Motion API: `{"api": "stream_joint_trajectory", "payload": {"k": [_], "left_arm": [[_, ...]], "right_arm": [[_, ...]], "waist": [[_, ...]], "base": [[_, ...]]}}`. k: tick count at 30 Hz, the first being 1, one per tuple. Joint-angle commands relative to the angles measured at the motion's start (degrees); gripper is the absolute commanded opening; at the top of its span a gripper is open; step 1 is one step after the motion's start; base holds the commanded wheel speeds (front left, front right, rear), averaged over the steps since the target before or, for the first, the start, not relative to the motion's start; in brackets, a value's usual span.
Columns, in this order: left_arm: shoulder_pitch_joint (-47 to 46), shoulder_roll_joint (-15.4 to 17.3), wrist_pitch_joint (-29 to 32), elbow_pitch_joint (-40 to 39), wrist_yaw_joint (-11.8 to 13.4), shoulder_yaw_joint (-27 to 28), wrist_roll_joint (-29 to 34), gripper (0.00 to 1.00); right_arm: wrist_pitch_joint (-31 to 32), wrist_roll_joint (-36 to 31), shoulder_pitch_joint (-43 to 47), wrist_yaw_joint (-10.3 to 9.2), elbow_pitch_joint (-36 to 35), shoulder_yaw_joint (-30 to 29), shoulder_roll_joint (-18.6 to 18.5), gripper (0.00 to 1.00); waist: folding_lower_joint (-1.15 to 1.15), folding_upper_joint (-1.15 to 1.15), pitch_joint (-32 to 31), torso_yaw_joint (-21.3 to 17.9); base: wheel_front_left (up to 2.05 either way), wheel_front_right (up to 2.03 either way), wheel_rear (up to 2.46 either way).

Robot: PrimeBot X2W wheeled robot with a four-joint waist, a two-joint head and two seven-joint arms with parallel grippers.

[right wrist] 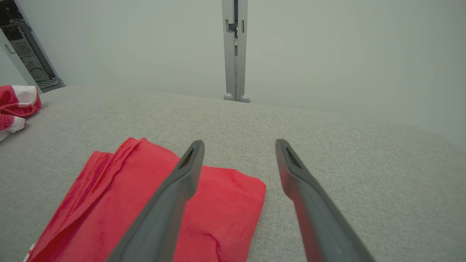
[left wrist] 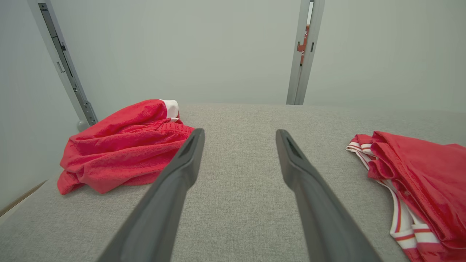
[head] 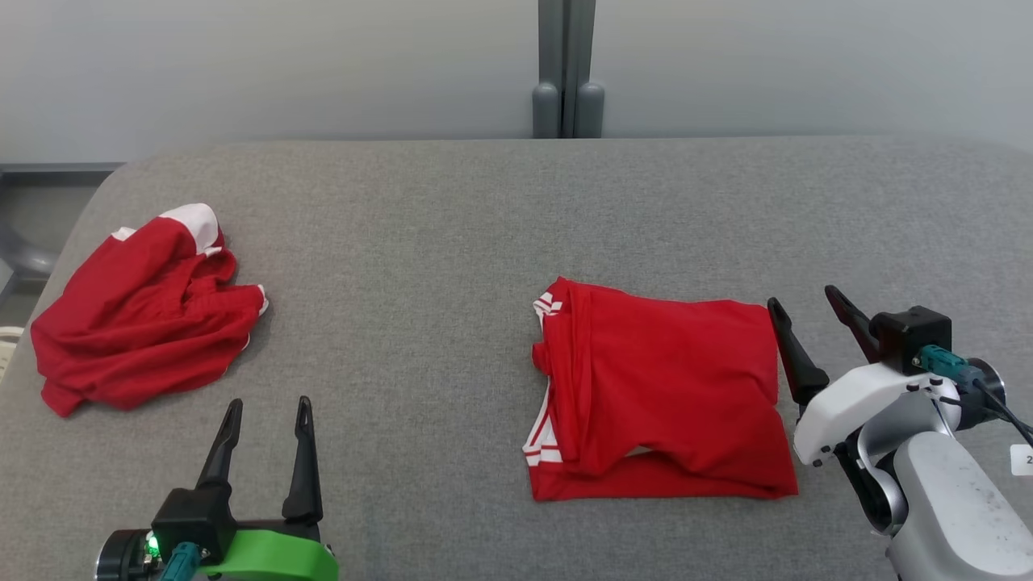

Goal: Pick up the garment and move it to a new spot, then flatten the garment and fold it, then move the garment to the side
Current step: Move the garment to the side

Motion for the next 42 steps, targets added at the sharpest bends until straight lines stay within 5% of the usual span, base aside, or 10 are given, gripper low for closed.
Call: {"api": "stream_joint_trajectory", "payload": {"k": [1,19,20,21,22,32,42], "left_arm": [[-1.19,-0.23,-0.23,0.03,0.25,-0.25,0.22,1.0],[-4.29,-1.47,-0.24,-0.78,0.77,-1.06,1.65,1.0],[-4.43,-1.53,-0.24,-0.74,0.76,-1.1,1.73,1.0],[-4.54,-1.59,-0.24,-0.66,0.77,-1.13,1.8,1.0],[-4.62,-1.63,-0.24,-0.62,0.78,-1.16,1.86,1.0],[-6.45,-2.37,-0.24,-1.72,0.92,-1.52,2.38,1.0],[-12.87,-2.77,-0.23,-5.03,2.26,-2.76,4.85,1.0]], "right_arm": [[-0.21,0.32,-1.11,-0.07,2.09,0.11,0.09,1.0],[-4.84,3.66,-4.6,-0.06,26.57,1.23,4.87,1.0],[-4.77,4.11,-4.69,-0.03,27.51,1.66,5.16,0.45],[-4.97,4.52,-4.94,-0.03,28.36,2.08,5.48,0.13],[-5.07,4.85,-5.16,-0.03,28.89,2.41,5.57,0.0],[-6.7,4.74,-14.74,-0.11,29.86,6.46,-1.08,0.0],[-4.32,7.7,-29.45,-0.1,25.9,14.4,-15.96,0.0]], "waist": [[0.0,0.0,1.65,1.35],[0.0,0.0,7.11,2.53],[0.0,0.0,7.18,2.52],[0.0,0.0,7.25,2.53],[0.0,0.0,7.3,2.52],[0.0,0.0,10.7,1.09],[0.0,0.0,24.32,-6.37]], "base": [[0.0,0.0,0.0],[0.0,0.0,0.0],[0.0,0.0,0.0],[0.0,0.0,0.0],[0.0,0.0,0.0],[0.0,0.0,0.0],[0.0,0.0,0.0]]}}
